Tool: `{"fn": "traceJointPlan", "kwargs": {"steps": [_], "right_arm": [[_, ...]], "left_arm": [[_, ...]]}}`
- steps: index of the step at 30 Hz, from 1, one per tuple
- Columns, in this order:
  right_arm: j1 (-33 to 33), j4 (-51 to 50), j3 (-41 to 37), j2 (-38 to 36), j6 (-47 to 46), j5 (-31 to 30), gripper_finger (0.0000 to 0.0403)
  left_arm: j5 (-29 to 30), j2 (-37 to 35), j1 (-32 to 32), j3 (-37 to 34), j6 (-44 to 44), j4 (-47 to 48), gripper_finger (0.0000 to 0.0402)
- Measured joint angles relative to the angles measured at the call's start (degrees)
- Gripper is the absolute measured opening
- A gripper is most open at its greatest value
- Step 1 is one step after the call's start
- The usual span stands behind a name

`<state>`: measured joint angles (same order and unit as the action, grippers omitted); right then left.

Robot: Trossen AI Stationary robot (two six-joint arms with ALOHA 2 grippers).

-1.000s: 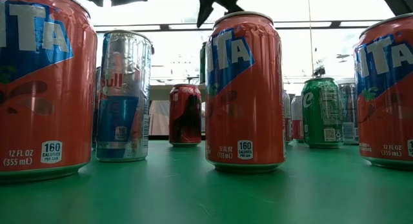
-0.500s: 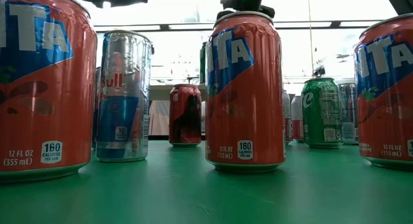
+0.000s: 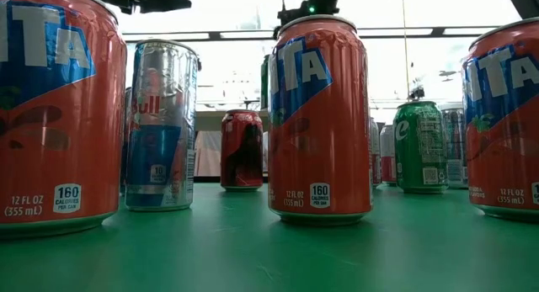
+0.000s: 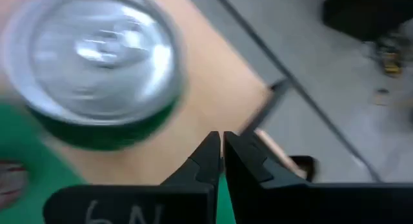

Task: Place canned beverage on shelf
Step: Put the blue can on the shelf

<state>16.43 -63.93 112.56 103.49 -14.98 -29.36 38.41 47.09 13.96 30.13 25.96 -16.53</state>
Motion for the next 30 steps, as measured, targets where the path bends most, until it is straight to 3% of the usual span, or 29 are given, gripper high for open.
{"fn": "traceJointPlan", "kwargs": {"steps": [21,30], "right_arm": [[-3.8,14.7,-4.2,0.1,1.1,6.2,0.0013],[-3.8,15.2,-4.2,0.1,2.4,7.0,0.0013]], "left_arm": [[0.0,0.1,0.0,0.0,0.0,-0.1,0.0003],[0.0,0.1,0.0,0.0,0.0,-0.1,0.0003]]}}
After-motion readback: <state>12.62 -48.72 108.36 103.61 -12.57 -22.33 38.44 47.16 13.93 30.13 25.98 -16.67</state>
